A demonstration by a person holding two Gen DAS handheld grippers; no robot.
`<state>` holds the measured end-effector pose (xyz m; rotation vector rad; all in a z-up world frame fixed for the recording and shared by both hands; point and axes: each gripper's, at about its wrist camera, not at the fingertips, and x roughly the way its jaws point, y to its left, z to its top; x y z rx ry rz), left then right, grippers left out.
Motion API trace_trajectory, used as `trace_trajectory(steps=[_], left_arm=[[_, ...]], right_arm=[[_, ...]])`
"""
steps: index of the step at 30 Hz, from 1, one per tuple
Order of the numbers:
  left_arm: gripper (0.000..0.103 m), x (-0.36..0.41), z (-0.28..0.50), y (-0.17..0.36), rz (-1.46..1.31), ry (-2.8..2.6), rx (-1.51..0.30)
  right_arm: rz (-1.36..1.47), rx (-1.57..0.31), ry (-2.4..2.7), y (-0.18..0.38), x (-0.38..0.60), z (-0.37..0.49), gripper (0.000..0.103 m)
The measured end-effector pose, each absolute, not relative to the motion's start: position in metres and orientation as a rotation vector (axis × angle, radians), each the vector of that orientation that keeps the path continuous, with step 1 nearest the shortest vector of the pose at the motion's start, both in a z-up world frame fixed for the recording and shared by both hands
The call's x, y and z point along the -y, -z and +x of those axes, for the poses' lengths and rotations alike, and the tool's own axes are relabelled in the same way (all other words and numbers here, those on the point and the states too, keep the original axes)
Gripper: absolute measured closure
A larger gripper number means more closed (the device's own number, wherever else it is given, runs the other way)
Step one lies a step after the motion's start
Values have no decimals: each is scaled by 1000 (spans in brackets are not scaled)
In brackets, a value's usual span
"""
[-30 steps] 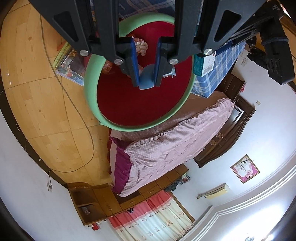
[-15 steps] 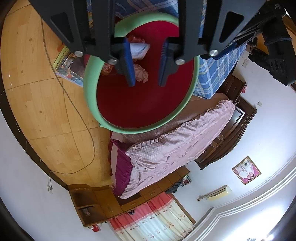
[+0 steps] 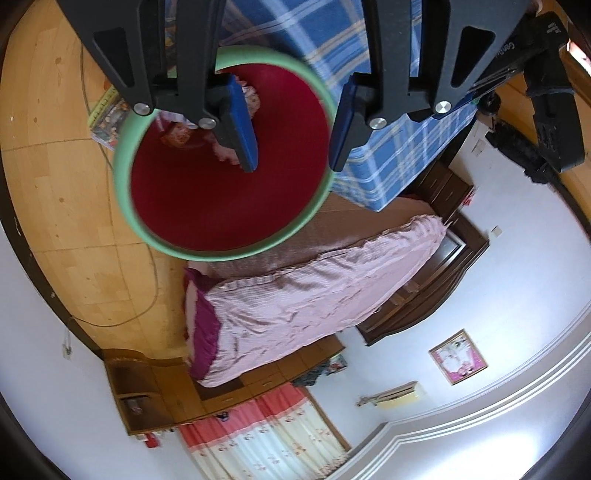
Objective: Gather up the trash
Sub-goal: 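Move both open tools back over the table toward the remaining trash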
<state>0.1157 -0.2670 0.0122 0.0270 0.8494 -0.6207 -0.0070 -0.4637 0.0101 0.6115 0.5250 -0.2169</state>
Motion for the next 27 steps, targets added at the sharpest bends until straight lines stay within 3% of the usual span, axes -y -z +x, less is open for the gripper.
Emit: trace_trajectory(steps=[19, 27], left_arm=[[35, 134, 113, -43, -95, 398, -761], [35, 83, 117, -43, -111, 309, -748]], right_arm=[[479, -574, 24, -46, 356, 25, 37], [429, -624, -30, -50, 316, 44, 36]])
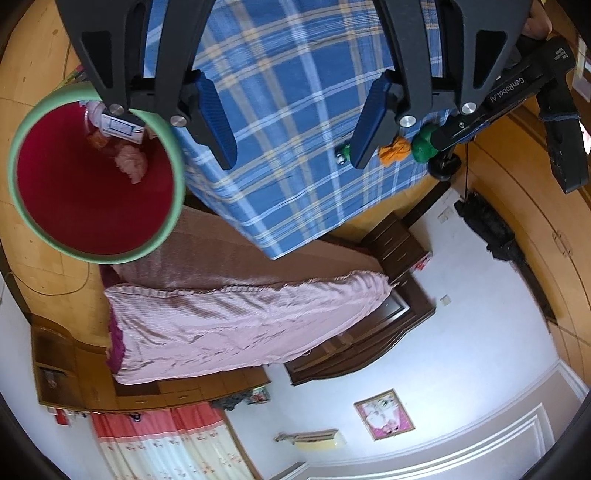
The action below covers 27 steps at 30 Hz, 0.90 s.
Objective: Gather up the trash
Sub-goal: 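Move both open tools back over the table toward the remaining trash, then grasp orange crumpled net with left tool while right tool grasps green keychain figure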
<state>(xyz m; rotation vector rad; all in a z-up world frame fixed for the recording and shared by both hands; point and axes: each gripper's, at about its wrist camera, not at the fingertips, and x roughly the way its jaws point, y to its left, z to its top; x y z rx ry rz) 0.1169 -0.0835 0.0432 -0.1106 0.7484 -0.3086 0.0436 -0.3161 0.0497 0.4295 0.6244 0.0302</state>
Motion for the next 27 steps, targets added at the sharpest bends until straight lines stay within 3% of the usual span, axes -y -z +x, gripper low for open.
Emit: trace_trajectory(steps=[13, 27], left_arm=[[35, 24, 158, -24, -161, 200, -771], [35, 17, 226, 30, -162, 133, -854]], right_arm=[[362, -660, -58, -49, 272, 85, 32], [359, -739, -54, -8, 268, 139, 31]])
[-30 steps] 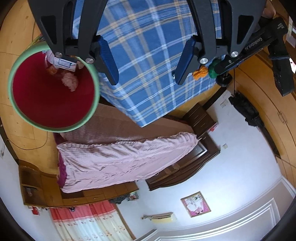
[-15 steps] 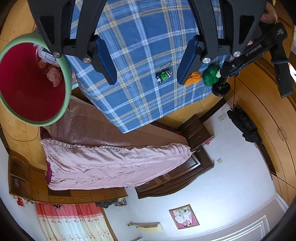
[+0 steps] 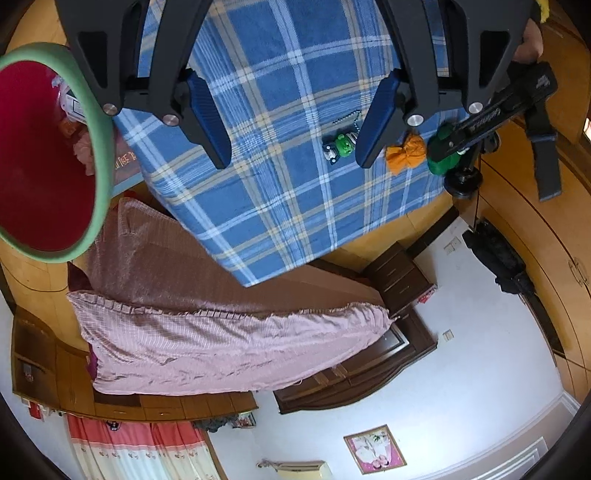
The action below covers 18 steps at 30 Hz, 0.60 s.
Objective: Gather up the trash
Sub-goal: 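Grasp orange crumpled net with left tool while right tool grasps green keychain figure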
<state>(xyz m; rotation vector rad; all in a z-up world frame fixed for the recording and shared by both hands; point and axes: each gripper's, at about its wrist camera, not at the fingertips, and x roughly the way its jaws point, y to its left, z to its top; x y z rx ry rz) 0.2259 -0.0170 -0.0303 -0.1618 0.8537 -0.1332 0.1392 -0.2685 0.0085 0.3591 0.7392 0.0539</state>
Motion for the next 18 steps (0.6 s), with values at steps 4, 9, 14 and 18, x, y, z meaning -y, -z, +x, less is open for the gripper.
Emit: trace_trajectory(steps=[4, 9, 14, 18], left_arm=[[35, 15, 242, 41, -181, 119, -871], [35, 20, 256, 53, -158, 105, -893], [50, 20, 265, 71, -196, 111, -955], [65, 19, 263, 74, -228, 119, -939]], right_arm=[[345, -764, -62, 3, 264, 151, 31], [325, -790, -69, 16, 259, 165, 31], [316, -808, -70, 25, 259, 174, 31], [314, -824, -69, 32, 260, 178, 31]])
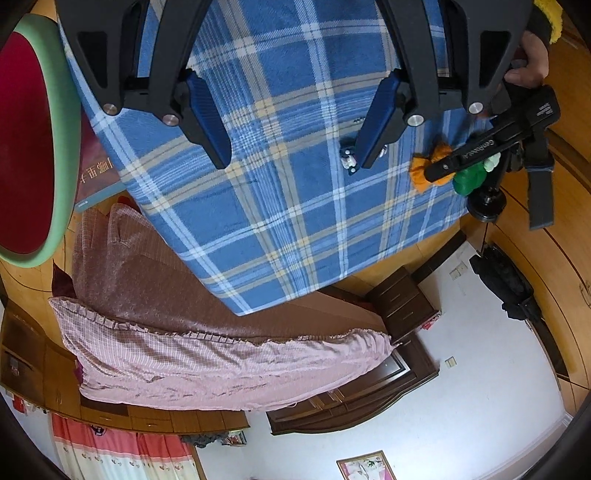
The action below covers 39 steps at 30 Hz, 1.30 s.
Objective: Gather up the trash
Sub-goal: 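Grasp orange crumpled net with left tool while right tool grasps green keychain figure, then lift orange net and green keychain and carry both over the bucket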
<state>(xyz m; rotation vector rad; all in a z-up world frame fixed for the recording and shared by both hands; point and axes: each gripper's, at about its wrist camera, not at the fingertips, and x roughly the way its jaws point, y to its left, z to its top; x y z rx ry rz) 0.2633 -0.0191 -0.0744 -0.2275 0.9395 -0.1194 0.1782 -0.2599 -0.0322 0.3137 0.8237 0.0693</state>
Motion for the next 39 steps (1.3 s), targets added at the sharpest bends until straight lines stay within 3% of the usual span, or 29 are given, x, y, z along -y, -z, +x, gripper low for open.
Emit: trace_trajectory(steps=[7, 32, 35, 37, 39], left_arm=[[85, 12, 249, 66, -280, 154, -915], [85, -38, 178, 45, -294, 91, -804], [85, -42, 175, 46, -305, 89, -798], [85, -43, 174, 46, -313, 89, -798], [85, -43, 173, 46, -316, 90, -799]], right_arm=[[329, -838, -77, 36, 257, 180, 31], [104, -935, -144, 67, 175, 213, 30], [62, -919, -131, 68, 169, 215, 34], [40, -910, -119, 69, 167, 215, 50], [25, -902, -117, 69, 166, 214, 50]])
